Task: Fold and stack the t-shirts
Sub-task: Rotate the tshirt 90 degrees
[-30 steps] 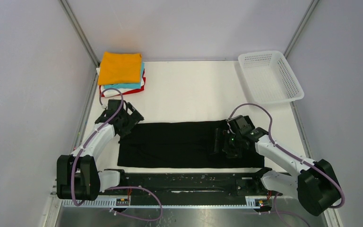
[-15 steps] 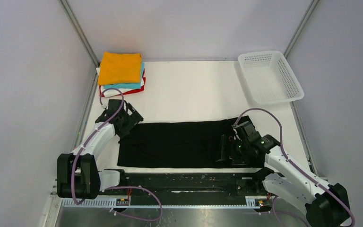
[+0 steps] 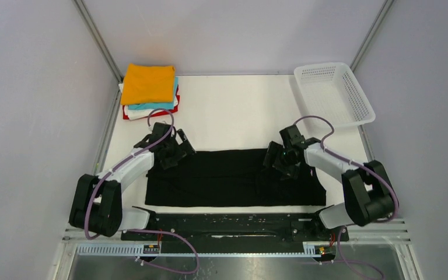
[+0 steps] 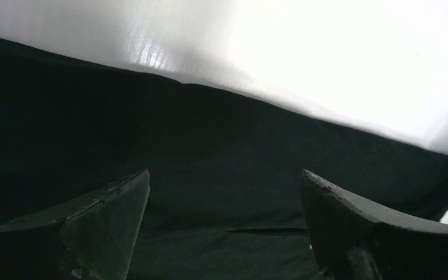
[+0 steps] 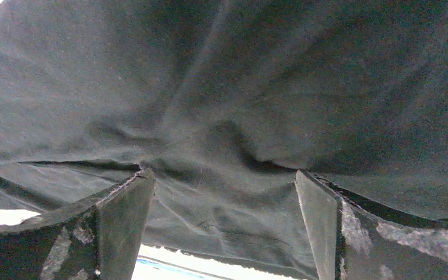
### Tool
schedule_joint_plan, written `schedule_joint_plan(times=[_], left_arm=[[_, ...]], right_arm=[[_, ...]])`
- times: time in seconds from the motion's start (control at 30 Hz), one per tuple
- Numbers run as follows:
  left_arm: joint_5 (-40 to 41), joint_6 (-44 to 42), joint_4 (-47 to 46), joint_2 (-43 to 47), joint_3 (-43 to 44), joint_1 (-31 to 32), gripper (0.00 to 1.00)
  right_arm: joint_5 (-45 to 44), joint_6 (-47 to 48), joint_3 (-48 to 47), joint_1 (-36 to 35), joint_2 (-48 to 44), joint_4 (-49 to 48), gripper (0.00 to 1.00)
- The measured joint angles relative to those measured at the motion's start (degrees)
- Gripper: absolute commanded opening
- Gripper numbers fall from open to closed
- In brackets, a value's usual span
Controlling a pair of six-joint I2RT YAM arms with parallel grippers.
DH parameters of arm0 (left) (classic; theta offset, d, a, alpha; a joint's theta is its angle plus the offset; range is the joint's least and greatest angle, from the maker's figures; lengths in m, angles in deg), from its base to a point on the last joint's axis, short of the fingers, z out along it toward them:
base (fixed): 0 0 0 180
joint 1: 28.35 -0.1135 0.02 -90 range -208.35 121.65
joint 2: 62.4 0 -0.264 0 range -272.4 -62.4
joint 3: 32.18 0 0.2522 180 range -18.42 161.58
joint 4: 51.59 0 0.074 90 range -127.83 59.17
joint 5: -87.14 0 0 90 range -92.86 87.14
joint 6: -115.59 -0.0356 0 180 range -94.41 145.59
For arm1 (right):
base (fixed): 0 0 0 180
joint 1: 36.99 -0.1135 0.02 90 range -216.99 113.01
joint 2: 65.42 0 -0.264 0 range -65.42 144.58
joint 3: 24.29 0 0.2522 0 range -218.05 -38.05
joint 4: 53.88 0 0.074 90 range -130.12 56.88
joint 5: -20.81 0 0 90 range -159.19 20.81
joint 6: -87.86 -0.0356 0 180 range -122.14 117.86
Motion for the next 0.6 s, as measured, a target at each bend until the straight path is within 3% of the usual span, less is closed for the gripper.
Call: schedule_joint_plan(times=[0.3, 0.6], left_arm=[[0.0, 0.2, -2.3, -4.9, -1.1, 2.7, 0.99], [-1.7, 2.0, -5.5, -9.2, 1.9, 9.4, 0.99]], right_arm=[[3.1, 0.9, -16.7, 5.4, 17.2, 0.3, 1.00], [5.6, 4.2, -47.5, 7.6, 40.1, 3.9, 1.00]])
